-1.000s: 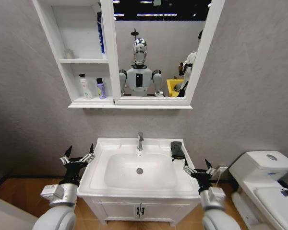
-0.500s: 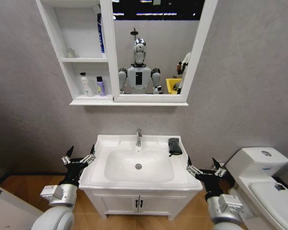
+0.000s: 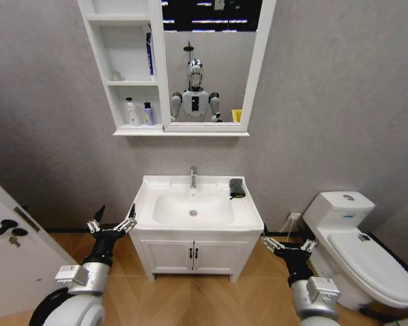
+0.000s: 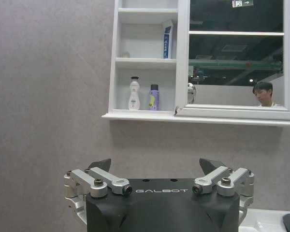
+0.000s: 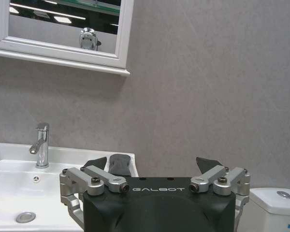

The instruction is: Move facial cleanser and shampoo from washbasin to cabinet, then wipe washbasin with towel.

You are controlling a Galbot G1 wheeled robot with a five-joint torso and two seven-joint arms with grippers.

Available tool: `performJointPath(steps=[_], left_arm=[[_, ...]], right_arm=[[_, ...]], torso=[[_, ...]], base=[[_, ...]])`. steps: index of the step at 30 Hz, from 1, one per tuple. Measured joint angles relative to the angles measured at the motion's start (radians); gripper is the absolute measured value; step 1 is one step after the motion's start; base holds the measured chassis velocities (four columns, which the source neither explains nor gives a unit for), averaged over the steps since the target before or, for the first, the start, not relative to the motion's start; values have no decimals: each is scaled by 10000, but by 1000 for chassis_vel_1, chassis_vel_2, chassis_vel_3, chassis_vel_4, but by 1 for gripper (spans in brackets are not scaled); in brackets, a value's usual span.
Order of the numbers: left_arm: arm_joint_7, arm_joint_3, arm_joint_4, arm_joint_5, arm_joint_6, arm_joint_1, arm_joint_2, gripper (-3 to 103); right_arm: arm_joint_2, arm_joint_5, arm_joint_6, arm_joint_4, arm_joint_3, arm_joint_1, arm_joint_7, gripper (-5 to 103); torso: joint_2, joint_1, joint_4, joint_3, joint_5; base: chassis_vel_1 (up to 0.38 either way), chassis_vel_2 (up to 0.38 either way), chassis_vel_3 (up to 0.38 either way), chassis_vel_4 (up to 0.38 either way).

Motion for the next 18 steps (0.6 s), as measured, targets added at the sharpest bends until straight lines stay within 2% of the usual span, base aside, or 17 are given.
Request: performJointPath(steps=[2,4,6,7,11,13,16,18], left_arm=[[-2,12,-49,64,-11,56,-70,100],[-3,16,-81,95,-23,103,-127,100],[0,-29,-202,141,-90,271,-285,100],[8,-82,-242,151,-153,342,-344,100],[27,-179,-301,150,-223,454,-421,100],[78,-295,-344,140,-288,565,-484,100],[122,-321,-359,139,-333,633,-521,100],[128,-293,-360,140,-352,671,-529,100]], right_arm=[[-10,17,35,-5,-9,4,0,100],[-25,28,57,-4,-12,8,0,100],[-79,74,76,-12,-51,15,-10,100],[-85,79,90,-13,-77,15,-29,100],[-84,82,103,-18,-135,-1,-78,100],[-61,48,202,-18,-176,-82,-204,100],[-43,-20,343,-21,-177,-128,-330,100],[-33,-59,583,-22,-67,-214,-698,100]], torso=[[1,-3,-1,-2,1],[2,-3,0,-2,-14],[1,-1,3,-1,3],[3,-4,-1,-3,-9],[-1,4,-1,1,1],[3,-3,-1,-3,-8],[-2,7,0,2,2],[3,-3,-1,-3,-8]], base=[[346,-413,-356,394],[348,-402,-344,396],[367,-370,-336,380],[315,-409,-337,404],[343,-386,-330,392],[321,-369,-313,348],[334,-361,-350,354],[335,-385,-337,355]])
